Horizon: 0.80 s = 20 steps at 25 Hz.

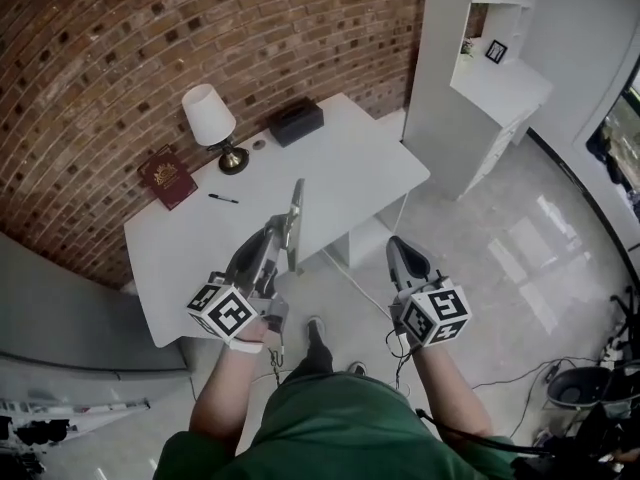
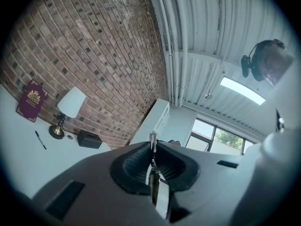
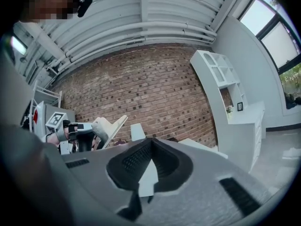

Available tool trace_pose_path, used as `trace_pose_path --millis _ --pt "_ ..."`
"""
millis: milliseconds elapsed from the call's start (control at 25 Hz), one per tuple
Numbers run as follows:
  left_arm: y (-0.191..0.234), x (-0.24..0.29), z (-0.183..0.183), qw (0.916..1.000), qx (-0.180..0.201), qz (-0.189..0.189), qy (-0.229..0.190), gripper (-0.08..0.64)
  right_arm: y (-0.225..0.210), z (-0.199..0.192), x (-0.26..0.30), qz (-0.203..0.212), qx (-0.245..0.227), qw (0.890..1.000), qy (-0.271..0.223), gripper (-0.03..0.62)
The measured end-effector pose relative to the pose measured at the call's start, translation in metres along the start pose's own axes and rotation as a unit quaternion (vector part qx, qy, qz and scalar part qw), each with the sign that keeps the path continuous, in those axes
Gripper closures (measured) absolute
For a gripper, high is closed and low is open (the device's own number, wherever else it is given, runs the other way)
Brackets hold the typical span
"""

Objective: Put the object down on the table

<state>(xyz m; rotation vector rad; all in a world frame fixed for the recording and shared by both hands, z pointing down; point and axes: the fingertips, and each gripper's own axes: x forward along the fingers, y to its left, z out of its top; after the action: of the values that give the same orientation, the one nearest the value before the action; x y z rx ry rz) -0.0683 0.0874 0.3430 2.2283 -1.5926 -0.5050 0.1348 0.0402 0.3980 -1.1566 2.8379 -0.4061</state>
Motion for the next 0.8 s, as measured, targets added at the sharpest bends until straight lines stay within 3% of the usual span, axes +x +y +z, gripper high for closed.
trace_pose_path --millis 400,600,800 --pt "0.072 0.088 0.0 0.9978 -0.043 -0.048 0.013 0.535 -0.05 0.004 0.059 -0.077 -0.019 0.996 0.029 0.591" --pt "0.121 0.125 -0.005 0.9974 -0.006 -0.058 0.042 0.535 -0.061 0.004 0.102 -0.109 -0.029 0.993 0.047 0.591" --pt "0.158 0.156 -0.019 0.9941 -0.016 -0.062 0.087 0.535 -0.071 -0.003 0.131 -0.142 -0.033 0.987 0.065 0.591"
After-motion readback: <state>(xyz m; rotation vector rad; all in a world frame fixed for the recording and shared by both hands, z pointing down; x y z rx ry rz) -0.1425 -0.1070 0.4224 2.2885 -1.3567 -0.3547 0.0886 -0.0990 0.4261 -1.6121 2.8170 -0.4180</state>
